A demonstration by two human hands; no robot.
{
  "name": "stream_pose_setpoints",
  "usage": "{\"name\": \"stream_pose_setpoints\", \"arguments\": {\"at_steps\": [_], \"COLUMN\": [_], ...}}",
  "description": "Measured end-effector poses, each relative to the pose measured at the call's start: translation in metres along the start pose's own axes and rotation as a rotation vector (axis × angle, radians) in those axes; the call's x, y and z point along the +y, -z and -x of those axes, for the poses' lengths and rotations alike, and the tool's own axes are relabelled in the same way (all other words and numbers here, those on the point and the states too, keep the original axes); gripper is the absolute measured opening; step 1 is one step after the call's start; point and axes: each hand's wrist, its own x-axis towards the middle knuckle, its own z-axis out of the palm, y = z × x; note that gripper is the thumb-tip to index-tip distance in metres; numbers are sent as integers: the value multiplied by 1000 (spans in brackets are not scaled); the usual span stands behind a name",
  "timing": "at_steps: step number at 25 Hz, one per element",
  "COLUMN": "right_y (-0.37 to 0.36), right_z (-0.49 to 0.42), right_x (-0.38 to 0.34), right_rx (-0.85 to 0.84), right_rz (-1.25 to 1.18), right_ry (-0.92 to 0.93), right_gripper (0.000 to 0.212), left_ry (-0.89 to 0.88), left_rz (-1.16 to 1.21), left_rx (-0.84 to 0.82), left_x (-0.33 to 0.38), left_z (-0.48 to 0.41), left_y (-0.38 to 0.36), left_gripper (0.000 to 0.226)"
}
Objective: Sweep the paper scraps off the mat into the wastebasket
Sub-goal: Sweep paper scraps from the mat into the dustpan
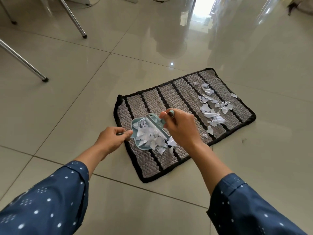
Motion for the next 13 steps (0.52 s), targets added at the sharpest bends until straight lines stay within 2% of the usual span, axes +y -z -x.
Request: {"name": "stream_pose_setpoints", "arguments": {"at_steps": [5, 10, 13], "right_y": [-8, 17, 0], "right_z": [11, 23, 40], "right_x": [-9, 19, 14], "right_rx": [-69, 92, 60], "right_rz": [0, 274, 315], "right_ry": [-17, -190, -160], "right_gripper": [30, 33, 33], "left_ry": [58, 78, 75], "left_rz": [-157, -190, -182], "left_rx": [-49, -70, -43], "left_x": [-21, -29, -32], "left_z": [7, 17, 23], "left_y": [23, 14, 8], "left_gripper": [37, 38, 38]}}
